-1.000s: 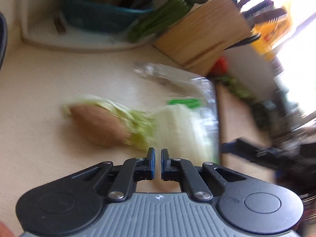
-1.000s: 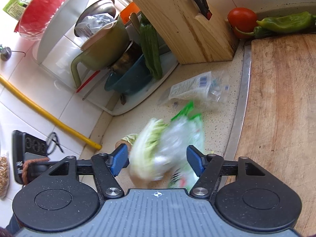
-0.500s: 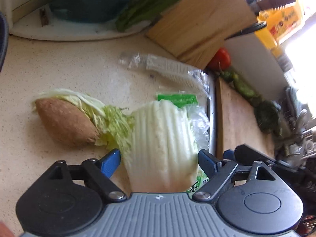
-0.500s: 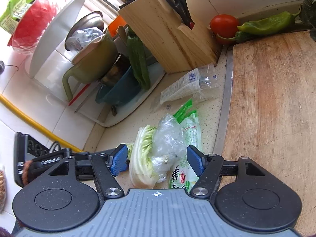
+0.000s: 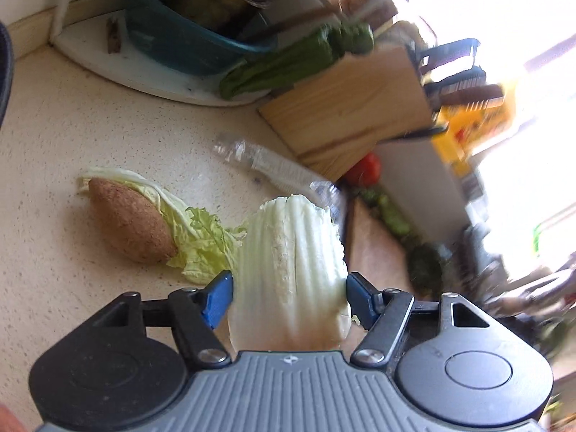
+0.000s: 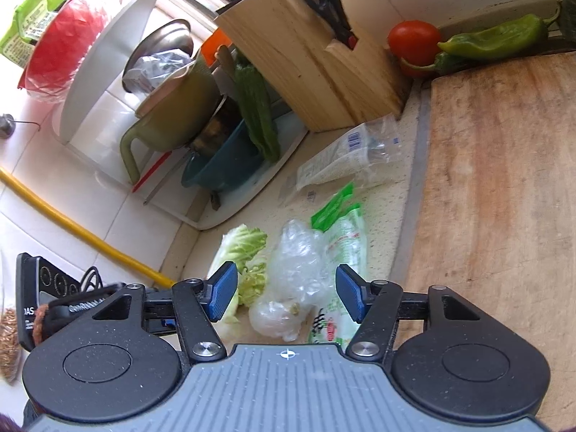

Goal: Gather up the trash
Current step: 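Grasp the clear plastic bag with the right gripper while the left holds the cabbage head, then carry the cabbage head and plastic bag down toward the trash bin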

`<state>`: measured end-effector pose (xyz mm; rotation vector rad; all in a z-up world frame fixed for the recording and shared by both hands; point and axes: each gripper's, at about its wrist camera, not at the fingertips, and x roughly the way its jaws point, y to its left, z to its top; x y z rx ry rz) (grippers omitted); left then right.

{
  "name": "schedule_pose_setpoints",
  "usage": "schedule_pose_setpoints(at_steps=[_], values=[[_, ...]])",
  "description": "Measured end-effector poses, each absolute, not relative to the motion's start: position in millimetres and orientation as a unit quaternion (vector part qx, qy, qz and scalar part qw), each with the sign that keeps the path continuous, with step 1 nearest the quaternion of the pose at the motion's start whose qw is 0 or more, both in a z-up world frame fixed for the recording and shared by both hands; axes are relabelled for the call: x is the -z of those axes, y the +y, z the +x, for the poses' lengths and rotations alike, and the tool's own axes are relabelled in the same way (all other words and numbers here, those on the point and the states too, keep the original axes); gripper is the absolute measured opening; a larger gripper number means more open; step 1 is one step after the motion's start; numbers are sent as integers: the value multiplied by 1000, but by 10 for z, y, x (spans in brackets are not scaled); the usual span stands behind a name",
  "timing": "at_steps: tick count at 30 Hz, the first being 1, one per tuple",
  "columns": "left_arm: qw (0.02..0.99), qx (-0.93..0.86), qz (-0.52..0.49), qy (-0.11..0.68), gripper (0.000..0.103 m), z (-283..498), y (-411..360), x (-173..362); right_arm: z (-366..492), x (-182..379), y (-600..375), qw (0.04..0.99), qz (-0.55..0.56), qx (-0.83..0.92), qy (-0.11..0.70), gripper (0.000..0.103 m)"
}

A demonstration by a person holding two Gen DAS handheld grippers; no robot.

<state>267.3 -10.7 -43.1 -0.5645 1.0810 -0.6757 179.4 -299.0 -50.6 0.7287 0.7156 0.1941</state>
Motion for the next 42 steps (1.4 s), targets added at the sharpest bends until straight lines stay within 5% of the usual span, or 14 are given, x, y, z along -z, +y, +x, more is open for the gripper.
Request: schedule_pose_setpoints(at_steps=[17,20,24,42], values=[[782,328,-329,415,65,2705,382,171,2396,636,-2371,878,234,-79,411,69],[782,325,-341,409,65,2677,471,178,2445,599,-2170,892,160,-76,416,52],[787,319,-343,401,65,2635,591,175,2471,561,-2094,895,119,-82,421,45],[824,276,-331,368,65,2212,805,-40,2200,179,-2520,899,220,-116,361,40]])
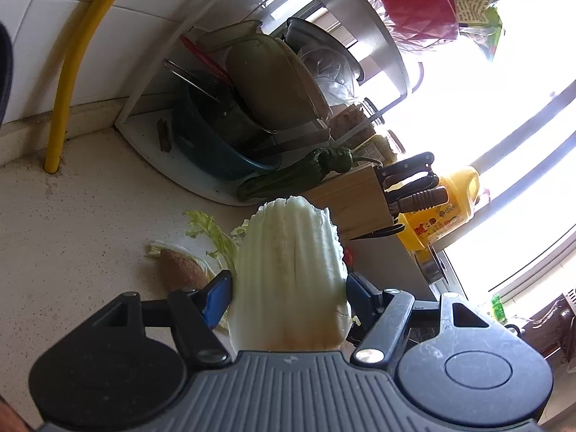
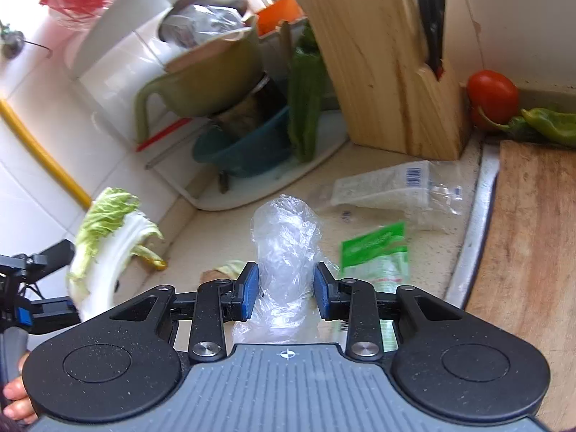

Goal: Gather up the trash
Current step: 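Carry the cabbage head and plastic bag down toward the trash bin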

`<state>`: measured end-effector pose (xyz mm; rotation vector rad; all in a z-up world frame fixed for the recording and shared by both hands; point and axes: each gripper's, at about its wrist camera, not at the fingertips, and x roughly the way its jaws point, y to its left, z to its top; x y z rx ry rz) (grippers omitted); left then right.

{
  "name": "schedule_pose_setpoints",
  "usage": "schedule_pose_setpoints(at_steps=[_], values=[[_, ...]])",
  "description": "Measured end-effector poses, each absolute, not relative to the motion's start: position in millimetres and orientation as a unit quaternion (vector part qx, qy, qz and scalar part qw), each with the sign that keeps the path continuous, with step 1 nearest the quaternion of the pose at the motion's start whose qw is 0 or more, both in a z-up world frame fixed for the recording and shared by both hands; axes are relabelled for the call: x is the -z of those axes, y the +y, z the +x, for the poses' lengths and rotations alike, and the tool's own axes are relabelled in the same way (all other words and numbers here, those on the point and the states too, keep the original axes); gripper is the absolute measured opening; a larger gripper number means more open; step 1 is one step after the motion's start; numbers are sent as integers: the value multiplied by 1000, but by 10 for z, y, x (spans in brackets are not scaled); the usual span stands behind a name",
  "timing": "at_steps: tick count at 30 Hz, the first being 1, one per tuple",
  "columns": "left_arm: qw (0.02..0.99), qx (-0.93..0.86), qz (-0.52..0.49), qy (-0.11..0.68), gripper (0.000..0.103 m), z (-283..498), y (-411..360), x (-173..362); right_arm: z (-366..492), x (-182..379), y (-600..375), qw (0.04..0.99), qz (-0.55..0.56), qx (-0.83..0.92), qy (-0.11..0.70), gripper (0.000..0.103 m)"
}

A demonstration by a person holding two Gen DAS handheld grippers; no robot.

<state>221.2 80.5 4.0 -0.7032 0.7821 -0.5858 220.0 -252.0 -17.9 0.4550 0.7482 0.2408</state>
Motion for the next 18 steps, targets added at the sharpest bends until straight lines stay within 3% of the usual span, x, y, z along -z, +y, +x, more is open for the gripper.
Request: schedule_pose_setpoints(at_steps=[18], values=[[876,143,-342,307,65,1198,1210,-173,2092,-10,-1984,865,210,-284,357,40]])
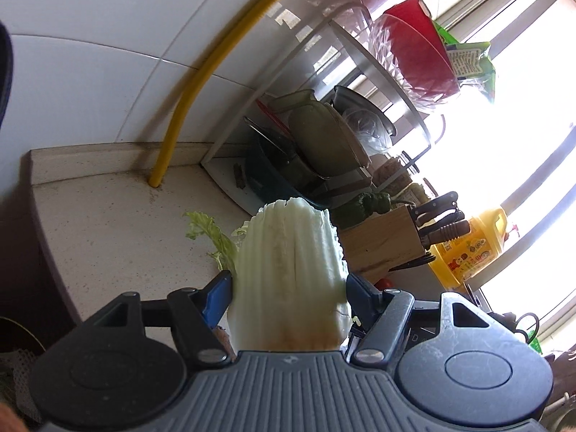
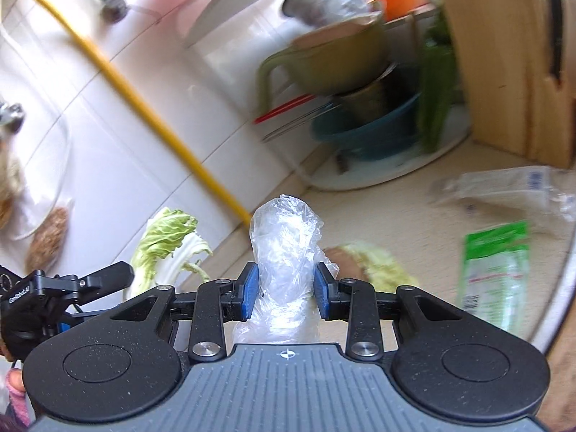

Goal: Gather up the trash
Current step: 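Carry the cabbage head and plastic bag down toward the trash bin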

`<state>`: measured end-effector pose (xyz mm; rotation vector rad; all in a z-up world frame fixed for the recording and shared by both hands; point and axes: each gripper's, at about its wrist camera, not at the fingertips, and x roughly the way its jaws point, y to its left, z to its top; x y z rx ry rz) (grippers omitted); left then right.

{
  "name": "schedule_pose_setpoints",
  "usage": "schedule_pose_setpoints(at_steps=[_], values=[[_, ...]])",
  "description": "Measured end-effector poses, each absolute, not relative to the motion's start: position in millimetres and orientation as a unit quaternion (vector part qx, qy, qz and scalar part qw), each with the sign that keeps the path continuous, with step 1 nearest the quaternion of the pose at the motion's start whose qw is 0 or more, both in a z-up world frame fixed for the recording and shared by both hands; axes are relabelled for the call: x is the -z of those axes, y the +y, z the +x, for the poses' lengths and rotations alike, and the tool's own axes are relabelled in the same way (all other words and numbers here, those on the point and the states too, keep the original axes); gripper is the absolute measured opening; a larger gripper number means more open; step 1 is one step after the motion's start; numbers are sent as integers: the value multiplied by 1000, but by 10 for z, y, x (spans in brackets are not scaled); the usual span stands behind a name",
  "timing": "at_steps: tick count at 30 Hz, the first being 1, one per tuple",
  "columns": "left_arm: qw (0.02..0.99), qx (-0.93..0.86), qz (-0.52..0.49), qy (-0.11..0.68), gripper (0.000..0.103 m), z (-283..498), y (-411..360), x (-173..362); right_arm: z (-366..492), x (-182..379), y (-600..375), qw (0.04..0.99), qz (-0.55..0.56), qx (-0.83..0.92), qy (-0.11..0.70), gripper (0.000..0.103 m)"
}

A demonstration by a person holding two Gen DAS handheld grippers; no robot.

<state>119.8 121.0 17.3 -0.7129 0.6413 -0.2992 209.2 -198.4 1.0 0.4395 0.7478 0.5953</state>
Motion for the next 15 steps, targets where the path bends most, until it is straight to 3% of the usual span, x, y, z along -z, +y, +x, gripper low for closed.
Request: schedule_pose_setpoints(at_steps=[15], values=[[895,46,-341,284,65,549,1859,-90,2000,13,-1061,823,169,-377,390,40]])
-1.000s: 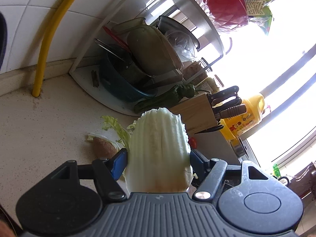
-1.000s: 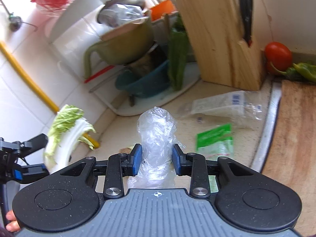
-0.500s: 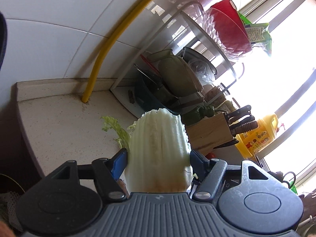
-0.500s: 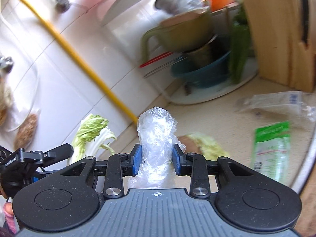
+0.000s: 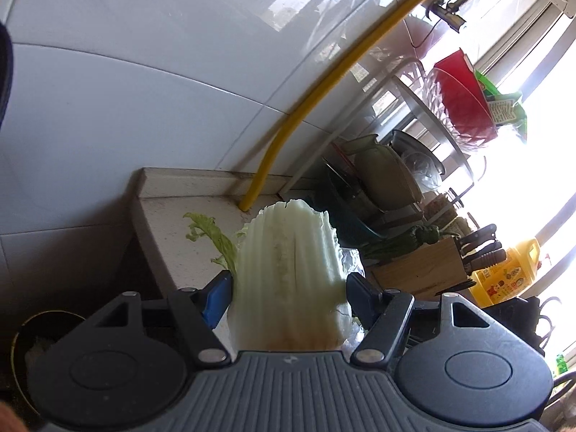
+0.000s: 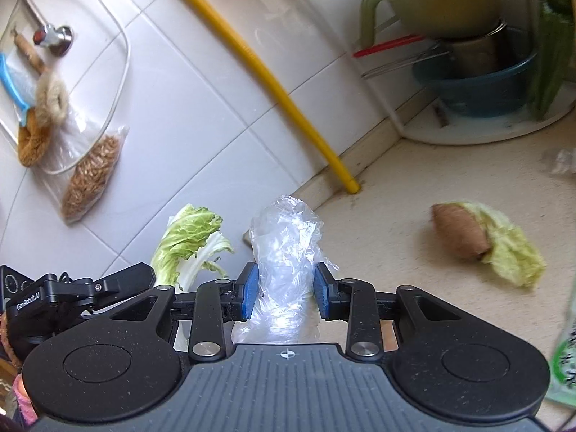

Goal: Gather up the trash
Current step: 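Carry the cabbage head and plastic bag down toward the trash bin, then open the left gripper to drop the cabbage head into the bin while the right holds the bag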

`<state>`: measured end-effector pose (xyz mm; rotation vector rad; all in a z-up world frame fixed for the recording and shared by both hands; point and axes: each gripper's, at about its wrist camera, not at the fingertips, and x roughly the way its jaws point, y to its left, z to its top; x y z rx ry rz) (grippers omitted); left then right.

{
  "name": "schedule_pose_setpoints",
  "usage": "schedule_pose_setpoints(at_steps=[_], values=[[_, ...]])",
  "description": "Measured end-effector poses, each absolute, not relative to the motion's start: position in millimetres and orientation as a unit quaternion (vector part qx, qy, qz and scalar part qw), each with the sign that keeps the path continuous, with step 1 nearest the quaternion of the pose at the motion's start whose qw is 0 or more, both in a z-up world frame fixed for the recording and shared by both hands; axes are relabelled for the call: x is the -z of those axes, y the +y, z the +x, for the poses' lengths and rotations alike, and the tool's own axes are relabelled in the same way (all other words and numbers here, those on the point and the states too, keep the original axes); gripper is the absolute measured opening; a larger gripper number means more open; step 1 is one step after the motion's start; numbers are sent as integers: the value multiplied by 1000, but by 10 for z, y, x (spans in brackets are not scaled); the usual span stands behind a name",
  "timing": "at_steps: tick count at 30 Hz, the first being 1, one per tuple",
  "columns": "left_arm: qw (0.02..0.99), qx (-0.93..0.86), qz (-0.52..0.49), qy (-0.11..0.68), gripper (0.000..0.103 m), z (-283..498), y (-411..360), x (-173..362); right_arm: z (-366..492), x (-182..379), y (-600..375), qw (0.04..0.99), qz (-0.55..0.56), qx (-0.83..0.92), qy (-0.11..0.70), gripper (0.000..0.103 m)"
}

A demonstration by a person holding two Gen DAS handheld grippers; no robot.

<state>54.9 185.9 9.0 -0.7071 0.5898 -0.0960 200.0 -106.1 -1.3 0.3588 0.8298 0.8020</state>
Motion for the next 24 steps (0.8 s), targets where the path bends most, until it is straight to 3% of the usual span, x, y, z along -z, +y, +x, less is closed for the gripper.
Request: schedule_pose_setpoints(at_steps=[24], values=[[906,-79,-280,309,65,82,2369,157,1611,254,198,776,100,-443,437,40]])
